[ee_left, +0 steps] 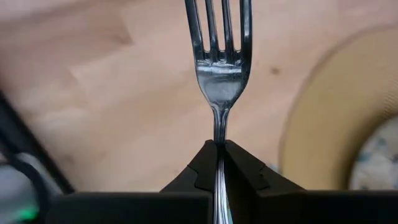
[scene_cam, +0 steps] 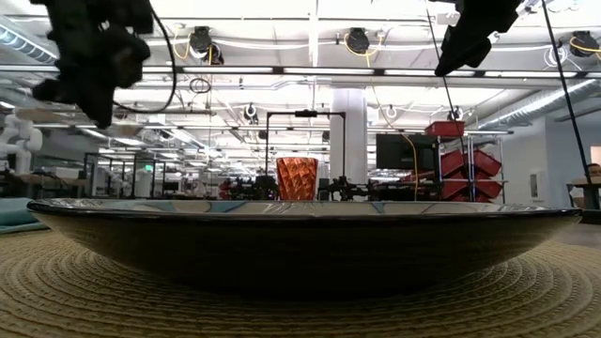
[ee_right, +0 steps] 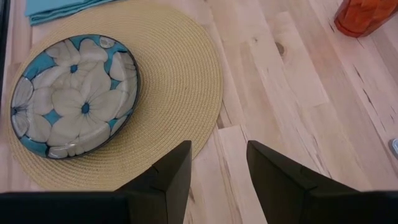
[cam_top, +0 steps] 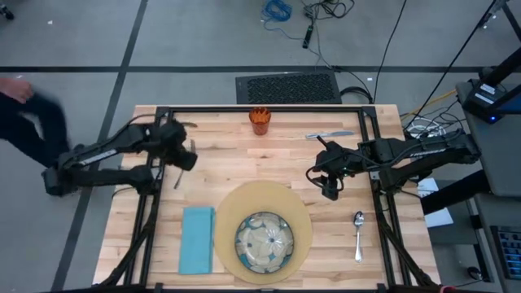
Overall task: Set table place
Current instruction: Put the silver fork on the blue table napkin
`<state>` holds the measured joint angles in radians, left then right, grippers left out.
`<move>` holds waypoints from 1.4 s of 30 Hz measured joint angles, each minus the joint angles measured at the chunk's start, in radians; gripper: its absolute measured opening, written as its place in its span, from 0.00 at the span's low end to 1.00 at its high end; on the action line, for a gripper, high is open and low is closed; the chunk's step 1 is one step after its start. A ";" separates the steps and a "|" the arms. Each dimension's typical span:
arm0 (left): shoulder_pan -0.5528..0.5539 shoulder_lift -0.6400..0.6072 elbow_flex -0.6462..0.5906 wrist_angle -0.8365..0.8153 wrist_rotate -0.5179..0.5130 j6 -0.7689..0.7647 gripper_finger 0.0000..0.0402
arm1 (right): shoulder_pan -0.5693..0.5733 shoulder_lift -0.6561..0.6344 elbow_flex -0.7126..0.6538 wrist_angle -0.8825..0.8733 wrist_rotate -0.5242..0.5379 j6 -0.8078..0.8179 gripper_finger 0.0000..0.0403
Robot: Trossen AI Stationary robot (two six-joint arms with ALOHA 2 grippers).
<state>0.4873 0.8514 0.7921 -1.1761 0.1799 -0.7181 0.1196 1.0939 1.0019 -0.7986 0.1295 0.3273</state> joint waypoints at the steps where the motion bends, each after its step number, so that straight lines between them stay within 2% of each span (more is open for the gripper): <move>1: -0.056 -0.018 0.000 0.002 -0.009 -0.055 0.00 | 0.000 0.000 0.000 0.000 0.000 0.001 0.36; 8: -0.486 -0.021 0.000 0.145 -0.134 -0.443 0.00 | 0.000 0.000 0.000 0.001 0.000 0.009 0.36; 15: -0.844 0.150 0.000 0.288 -0.263 -0.761 0.00 | 0.000 0.000 0.000 0.002 0.000 0.012 0.36; 23: -1.142 0.368 0.038 0.287 -0.291 -1.180 0.00 | 0.000 0.000 0.000 0.002 -0.002 0.000 0.36; 28: -1.272 0.488 0.135 0.265 -0.318 -1.408 0.00 | 0.000 0.000 0.000 0.002 -0.004 -0.023 0.36; 31: -1.331 0.581 0.209 0.193 -0.319 -1.512 0.00 | 0.000 0.000 0.000 0.008 -0.004 -0.039 0.36; 34: -1.342 0.670 0.262 0.135 -0.274 -1.528 0.00 | 0.000 0.000 0.000 0.018 -0.004 -0.065 0.36; 37: -1.329 0.737 0.277 0.134 -0.273 -1.526 0.00 | 0.000 0.000 0.000 0.023 -0.004 -0.079 0.36; 42: -1.312 0.783 0.275 0.139 -0.268 -1.518 0.00 | 0.000 0.000 0.000 0.025 -0.004 -0.085 0.36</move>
<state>-0.8246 1.6344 1.0667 -1.0369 -0.0882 -2.2364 0.1196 1.0939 1.0019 -0.7733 0.1257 0.2422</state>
